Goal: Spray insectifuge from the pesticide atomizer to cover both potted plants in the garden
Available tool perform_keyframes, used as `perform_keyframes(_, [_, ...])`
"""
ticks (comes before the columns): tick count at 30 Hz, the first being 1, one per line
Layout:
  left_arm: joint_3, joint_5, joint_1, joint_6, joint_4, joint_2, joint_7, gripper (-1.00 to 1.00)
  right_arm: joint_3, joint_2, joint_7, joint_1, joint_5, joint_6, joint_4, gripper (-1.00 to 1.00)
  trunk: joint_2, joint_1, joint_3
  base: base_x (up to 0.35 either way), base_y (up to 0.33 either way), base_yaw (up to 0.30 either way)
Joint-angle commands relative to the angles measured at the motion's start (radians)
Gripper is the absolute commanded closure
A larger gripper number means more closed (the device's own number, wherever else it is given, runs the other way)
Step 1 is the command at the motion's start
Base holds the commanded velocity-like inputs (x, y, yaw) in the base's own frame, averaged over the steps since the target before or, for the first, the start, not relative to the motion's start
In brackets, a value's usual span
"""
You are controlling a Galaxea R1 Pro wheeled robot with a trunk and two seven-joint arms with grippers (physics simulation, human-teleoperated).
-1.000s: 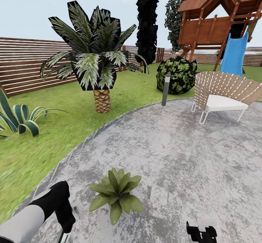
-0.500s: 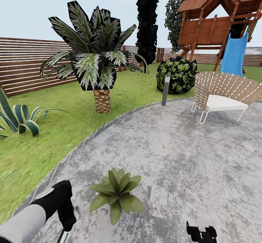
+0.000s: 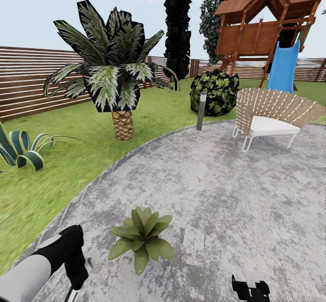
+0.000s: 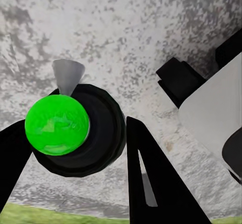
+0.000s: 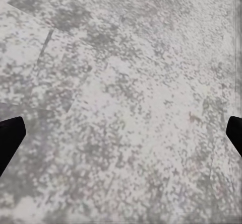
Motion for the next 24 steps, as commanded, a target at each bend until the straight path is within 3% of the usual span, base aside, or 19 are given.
perform_keyframes(1, [-0.002,-0.003,0.000,0.010,-0.003,0.000,-0.009,1.00,-0.008,0.000,-0.003,-0.001,0.011,-0.003,0.001,-1.00,0.000,0.000,-0.001,0.000,0.000,-0.036])
perform_keyframes(7, [-0.002,-0.002,-0.015,0.019,-0.005,-0.011,-0.013,1.00,-0.008,0.000,-0.003,-0.001,0.011,-0.003,0.001,-1.00,0.000,0.000,-0.005,0.000,0.000,-0.008])
perform_keyframes(12, [-0.001,0.000,-0.062,0.026,-0.004,-0.011,-0.015,1.00,-0.008,0.000,-0.003,-0.001,0.010,-0.003,0.001,-1.00,0.000,0.000,-0.013,0.000,0.000,0.000])
perform_keyframes(24, [0.008,0.001,-0.052,0.023,0.037,0.011,-0.014,1.00,-0.008,0.000,-0.003,0.000,0.011,-0.003,0.001,-1.00,0.000,0.000,-0.032,0.000,0.000,0.000])
